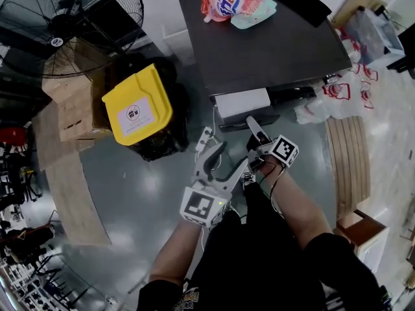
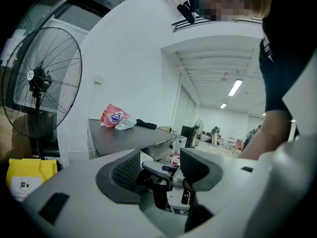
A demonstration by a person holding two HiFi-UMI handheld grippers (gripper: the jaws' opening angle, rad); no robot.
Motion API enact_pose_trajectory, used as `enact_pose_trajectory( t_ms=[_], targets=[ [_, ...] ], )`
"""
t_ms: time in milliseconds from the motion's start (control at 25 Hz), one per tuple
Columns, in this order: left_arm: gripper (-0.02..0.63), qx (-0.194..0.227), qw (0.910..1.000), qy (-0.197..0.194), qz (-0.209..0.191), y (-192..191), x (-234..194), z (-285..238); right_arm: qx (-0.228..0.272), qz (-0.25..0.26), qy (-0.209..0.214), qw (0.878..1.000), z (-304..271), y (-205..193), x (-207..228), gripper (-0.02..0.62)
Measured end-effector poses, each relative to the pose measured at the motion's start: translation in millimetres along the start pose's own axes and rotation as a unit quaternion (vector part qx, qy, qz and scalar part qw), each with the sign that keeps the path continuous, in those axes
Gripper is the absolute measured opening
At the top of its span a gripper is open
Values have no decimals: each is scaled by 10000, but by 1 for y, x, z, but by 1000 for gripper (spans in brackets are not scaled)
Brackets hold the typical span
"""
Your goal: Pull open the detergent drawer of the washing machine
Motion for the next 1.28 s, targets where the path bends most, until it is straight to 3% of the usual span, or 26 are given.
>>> enact_pose_trajectory(
  t_ms=[600,1000,1160,1280],
  targets=[
    [242,-177,9992,-283,-204,-7,41,42,172,-74,52,9998,66,-34,11,472],
    [240,-126,9987,-408,-289,-11,60,75,467,-100,-169,9987,93,-51,9,454],
    [238,-52,9984,-491,-275,-13,66,91,301,416,-170,9985,113,-59,-14,414],
    [216,100,9981,-557,-237,-13,71,102,191,1507,23,9884,128,-59,-47,291]
  ],
)
Point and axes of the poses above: the fingertips, and each gripper's own axes: z backward along the fingers, x to its right, y out of its top, the point moved 9 cm from there along z, backward along the fingers, and after that the axes turned 3 degrees about z, right-handed, at the moved point
